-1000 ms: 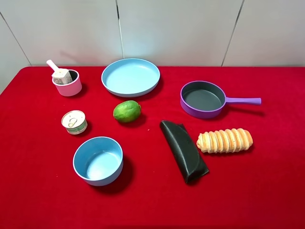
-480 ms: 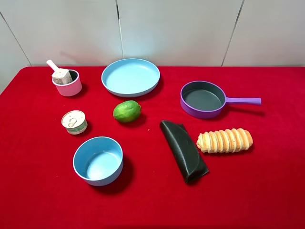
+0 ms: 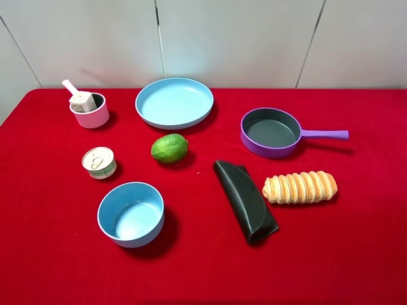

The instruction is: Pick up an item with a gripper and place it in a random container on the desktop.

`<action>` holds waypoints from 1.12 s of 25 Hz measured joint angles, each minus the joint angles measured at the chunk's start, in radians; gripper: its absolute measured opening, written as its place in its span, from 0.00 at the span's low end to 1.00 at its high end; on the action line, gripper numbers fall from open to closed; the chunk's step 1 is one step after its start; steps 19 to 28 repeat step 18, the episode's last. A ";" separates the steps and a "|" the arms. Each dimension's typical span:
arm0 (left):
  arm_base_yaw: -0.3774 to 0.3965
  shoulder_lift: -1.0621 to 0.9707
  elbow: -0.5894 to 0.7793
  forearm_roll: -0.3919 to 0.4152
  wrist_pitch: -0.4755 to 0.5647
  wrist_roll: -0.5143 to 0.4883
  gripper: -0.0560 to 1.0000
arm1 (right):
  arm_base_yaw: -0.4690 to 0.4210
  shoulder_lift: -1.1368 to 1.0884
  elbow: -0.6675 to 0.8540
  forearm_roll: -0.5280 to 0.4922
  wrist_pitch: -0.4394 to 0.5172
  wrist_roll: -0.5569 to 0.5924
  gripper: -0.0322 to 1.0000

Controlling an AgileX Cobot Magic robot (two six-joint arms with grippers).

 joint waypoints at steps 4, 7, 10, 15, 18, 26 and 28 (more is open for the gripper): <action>0.000 0.000 0.000 0.006 -0.001 0.000 0.99 | 0.000 0.000 0.000 0.000 0.000 0.000 0.70; 0.000 0.000 0.000 0.008 -0.001 0.000 0.99 | 0.000 0.000 0.000 0.000 0.000 0.000 0.70; 0.000 0.000 0.000 0.010 -0.002 0.000 0.99 | 0.000 0.000 0.000 0.000 0.000 0.000 0.70; 0.000 0.000 0.000 0.010 -0.002 0.000 0.99 | 0.000 0.000 0.000 0.000 0.000 0.000 0.70; 0.000 0.000 0.000 0.010 -0.002 0.000 0.99 | 0.000 0.000 0.000 0.000 0.000 0.000 0.70; 0.000 0.000 0.000 0.010 -0.002 0.000 0.99 | 0.000 0.000 0.000 0.000 0.000 0.000 0.70; 0.000 0.000 0.000 0.010 -0.002 0.000 0.99 | 0.000 0.000 0.000 0.000 0.000 0.000 0.70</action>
